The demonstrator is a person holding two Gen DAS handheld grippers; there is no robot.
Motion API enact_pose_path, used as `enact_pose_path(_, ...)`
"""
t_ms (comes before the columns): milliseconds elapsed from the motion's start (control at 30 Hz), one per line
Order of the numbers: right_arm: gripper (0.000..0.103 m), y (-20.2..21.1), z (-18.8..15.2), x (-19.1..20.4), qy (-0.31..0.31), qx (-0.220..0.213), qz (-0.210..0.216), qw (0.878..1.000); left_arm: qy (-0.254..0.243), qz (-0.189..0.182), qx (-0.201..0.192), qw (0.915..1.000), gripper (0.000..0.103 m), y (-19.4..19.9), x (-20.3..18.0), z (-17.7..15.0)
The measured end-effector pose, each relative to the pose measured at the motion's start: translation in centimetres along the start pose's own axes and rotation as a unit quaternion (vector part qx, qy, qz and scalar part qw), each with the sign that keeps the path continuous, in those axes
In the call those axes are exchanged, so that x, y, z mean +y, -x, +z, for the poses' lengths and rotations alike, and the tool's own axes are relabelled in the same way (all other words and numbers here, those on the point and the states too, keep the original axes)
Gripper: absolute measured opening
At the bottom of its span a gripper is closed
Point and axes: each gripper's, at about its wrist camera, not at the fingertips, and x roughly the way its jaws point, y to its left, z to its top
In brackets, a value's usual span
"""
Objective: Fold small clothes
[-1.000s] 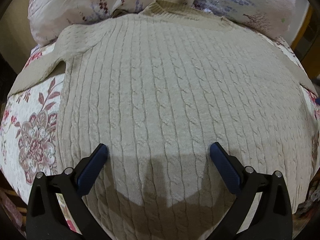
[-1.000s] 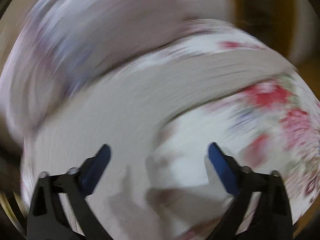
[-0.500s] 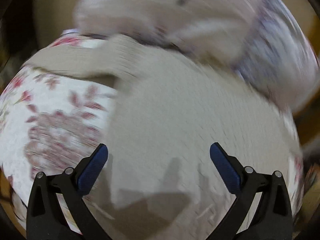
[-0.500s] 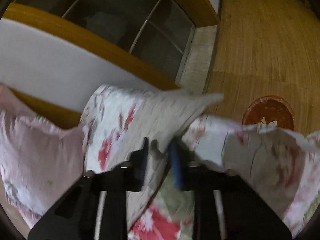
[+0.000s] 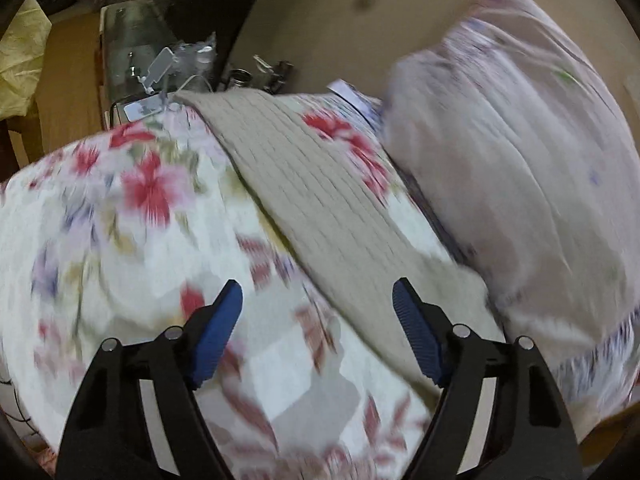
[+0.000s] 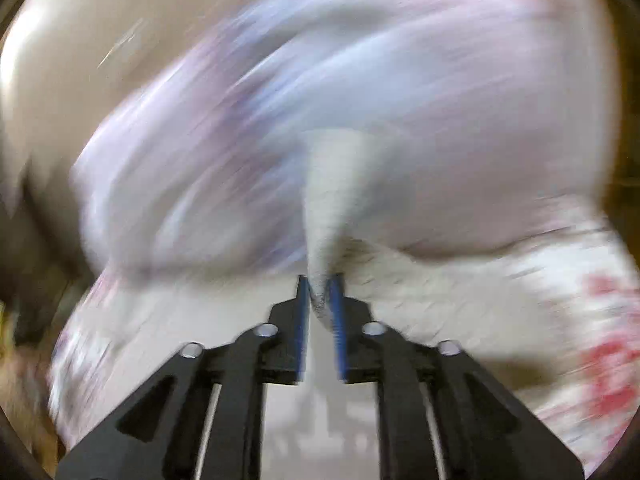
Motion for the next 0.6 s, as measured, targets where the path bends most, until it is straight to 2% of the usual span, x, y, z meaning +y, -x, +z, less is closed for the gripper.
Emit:
enact_pose_path(33, 0.065, -1.7, -1.1, 2.5, 0.018, 0.037, 0.012, 0.999, 0.007, 0.005, 0.002, 1.0, 0.076, -0.7, 0.3, 1.0)
enact_pose_path(67, 0.065, -3.1, -2.6, 5.2, 0.037, 0.063, 0.02, 0.997, 0.012, 0.008, 0.005, 0.9999, 0.076, -1.3, 0.6, 1.7)
enact_pose_path(133, 0.066, -3.3, -4.4, 7.2, 0.028, 0.079, 0.041, 0.996, 0.022, 0.005, 0.008, 0.9997, 0.076, -2.4, 1.1, 3.0)
enact_pose_path(200, 0.072, -3.1, -5.1, 7.1, 0.014, 0.093, 0.04, 0.995, 0.028, 0.001, 0.013, 0.9995, 0.071, -3.4, 1.5, 4.3)
enact_pose_path(300, 0.073, -1.7, -4.5, 4.6, -0.015, 0.094, -0.001, 0.995, 0.049, -0.005, 0.009, 0.9987, 0.06, -3.9, 2.4, 5.8)
enact_pose_path(367, 0.076, -1.7, -4.4, 3.1, -0.051, 0.089, -0.016, 0.995, 0.081, -0.018, 0.008, 0.9965, 0.048, -4.1, 3.4, 6.6)
enact_pose_path(467, 0.077, -1.0, -4.6, 1.4, -0.082, 0.087, -0.028, 0.992, 0.116, -0.034, 0.006, 0.9926, 0.04, -4.5, 4.3, 7.4)
enact_pose_path(500, 0.077, -0.8, -4.7, 1.4, -0.08, 0.087, -0.031, 0.992, 0.114, -0.031, 0.006, 0.9929, 0.033, -4.7, 4.3, 7.7)
enact_pose_path(533, 0.077, -0.8, -4.7, 1.5, -0.075, 0.089, -0.033, 0.993, 0.111, -0.019, 0.009, 0.9936, 0.014, -4.9, 4.3, 8.0)
enact_pose_path(567, 0.077, -0.9, -4.8, 1.7, -0.071, 0.091, -0.033, 0.993, 0.112, -0.015, 0.009, 0.9936, 0.008, -5.1, 4.4, 8.2)
enact_pose_path(600, 0.077, -0.8, -4.8, 1.8, -0.066, 0.092, -0.03, 0.993, 0.114, -0.017, 0.007, 0.9934, 0.007, -5.2, 4.4, 8.4)
